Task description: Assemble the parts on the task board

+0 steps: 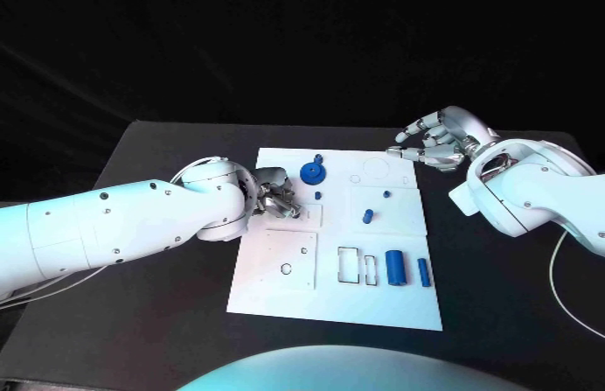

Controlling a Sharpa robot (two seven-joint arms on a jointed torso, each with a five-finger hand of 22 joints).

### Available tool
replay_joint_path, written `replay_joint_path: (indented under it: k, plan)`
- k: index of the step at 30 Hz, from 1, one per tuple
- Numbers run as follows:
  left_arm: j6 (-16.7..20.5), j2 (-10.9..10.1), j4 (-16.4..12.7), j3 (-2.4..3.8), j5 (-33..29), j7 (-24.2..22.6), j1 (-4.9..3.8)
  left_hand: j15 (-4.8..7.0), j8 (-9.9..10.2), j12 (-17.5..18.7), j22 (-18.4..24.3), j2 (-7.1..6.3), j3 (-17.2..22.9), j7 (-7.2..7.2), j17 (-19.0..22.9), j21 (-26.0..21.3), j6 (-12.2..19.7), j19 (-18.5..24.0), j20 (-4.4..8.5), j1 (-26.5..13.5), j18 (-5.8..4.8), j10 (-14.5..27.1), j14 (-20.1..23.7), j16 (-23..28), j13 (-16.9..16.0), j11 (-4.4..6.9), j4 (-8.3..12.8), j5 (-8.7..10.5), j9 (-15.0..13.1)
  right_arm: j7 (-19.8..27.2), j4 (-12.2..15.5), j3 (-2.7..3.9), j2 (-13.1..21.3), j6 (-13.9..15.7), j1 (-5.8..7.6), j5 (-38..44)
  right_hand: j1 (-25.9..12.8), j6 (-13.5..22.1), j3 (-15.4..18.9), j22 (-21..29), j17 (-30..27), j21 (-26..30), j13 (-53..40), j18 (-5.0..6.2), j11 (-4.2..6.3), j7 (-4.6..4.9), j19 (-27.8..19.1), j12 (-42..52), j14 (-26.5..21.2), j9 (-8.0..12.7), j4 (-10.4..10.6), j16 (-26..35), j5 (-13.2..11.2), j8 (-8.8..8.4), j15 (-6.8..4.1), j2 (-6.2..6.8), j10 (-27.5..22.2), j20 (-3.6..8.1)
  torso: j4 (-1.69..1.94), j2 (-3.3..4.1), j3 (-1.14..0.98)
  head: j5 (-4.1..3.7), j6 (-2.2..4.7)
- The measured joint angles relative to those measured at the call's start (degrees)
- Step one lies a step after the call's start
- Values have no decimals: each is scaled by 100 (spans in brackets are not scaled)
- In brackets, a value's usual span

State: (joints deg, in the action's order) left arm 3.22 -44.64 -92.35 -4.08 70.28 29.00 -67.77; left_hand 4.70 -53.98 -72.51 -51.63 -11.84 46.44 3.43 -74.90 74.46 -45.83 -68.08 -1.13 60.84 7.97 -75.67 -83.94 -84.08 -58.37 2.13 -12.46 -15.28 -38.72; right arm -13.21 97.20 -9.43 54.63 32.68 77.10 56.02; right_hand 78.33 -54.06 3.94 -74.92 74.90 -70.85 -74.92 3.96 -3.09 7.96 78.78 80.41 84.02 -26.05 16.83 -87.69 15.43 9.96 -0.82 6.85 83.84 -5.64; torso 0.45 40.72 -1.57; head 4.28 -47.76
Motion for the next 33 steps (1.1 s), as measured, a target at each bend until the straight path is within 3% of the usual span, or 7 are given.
replay_joint_path:
  k: [33]
  plan:
    - [-186,26,46,17,28,1,-14,0,-8,0,-23,-17,0,-29,0,26,-7,-21,21,-18,0,-20,0,0,6,-21,0,-16,1,-1,0,0,5,0,-4,1,-22,0,16,2,3,0,1,0,0,0,0,0,0,-5,-16,0,0,44,0,-22,0,0,-2,2,-3,-10,-9]
